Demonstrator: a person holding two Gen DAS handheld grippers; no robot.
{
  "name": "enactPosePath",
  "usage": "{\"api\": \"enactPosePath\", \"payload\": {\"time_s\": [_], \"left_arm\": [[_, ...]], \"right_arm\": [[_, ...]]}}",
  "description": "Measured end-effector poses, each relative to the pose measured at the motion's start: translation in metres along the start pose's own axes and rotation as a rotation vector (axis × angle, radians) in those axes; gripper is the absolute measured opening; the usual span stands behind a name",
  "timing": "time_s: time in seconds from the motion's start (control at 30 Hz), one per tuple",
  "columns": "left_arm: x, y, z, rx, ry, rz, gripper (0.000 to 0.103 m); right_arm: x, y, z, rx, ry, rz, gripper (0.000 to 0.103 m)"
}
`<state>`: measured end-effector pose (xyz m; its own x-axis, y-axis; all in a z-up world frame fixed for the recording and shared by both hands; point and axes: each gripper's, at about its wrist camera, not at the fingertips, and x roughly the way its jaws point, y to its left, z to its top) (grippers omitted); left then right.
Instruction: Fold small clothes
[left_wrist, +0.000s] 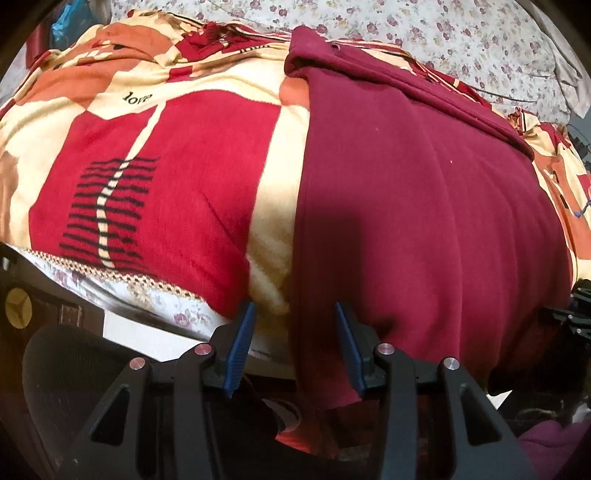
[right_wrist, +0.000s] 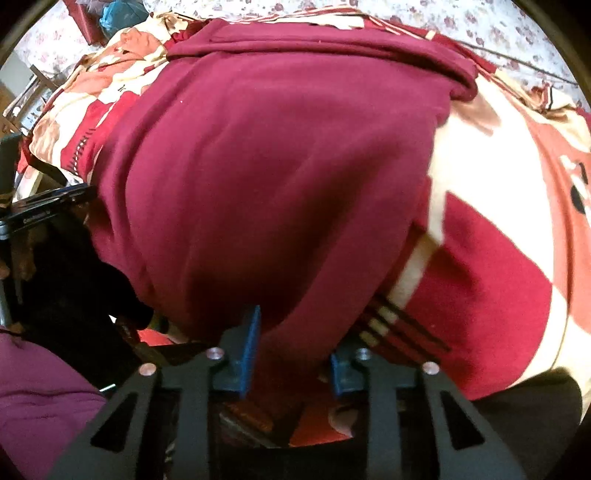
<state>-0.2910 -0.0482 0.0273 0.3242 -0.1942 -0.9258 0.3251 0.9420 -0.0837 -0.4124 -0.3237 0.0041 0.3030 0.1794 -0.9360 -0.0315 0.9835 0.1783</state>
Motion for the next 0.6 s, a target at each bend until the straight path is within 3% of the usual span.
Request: {"api": "enactPosePath", "payload": {"time_s": [0.27,0.6], "left_arm": [[0.001,0.002,-0.012,-0.003,0.054,-0.021,0.023],[0.02,-0.008,-0.009,0.028,0.154,-0.073,0.023]], "right_arm": [[0.0,-0.004,-0.001,-0.02,-0.006,-0.003,0.025],[0.014,-0.013,-0.008,0.056,0.029,0.128,0.03]]}}
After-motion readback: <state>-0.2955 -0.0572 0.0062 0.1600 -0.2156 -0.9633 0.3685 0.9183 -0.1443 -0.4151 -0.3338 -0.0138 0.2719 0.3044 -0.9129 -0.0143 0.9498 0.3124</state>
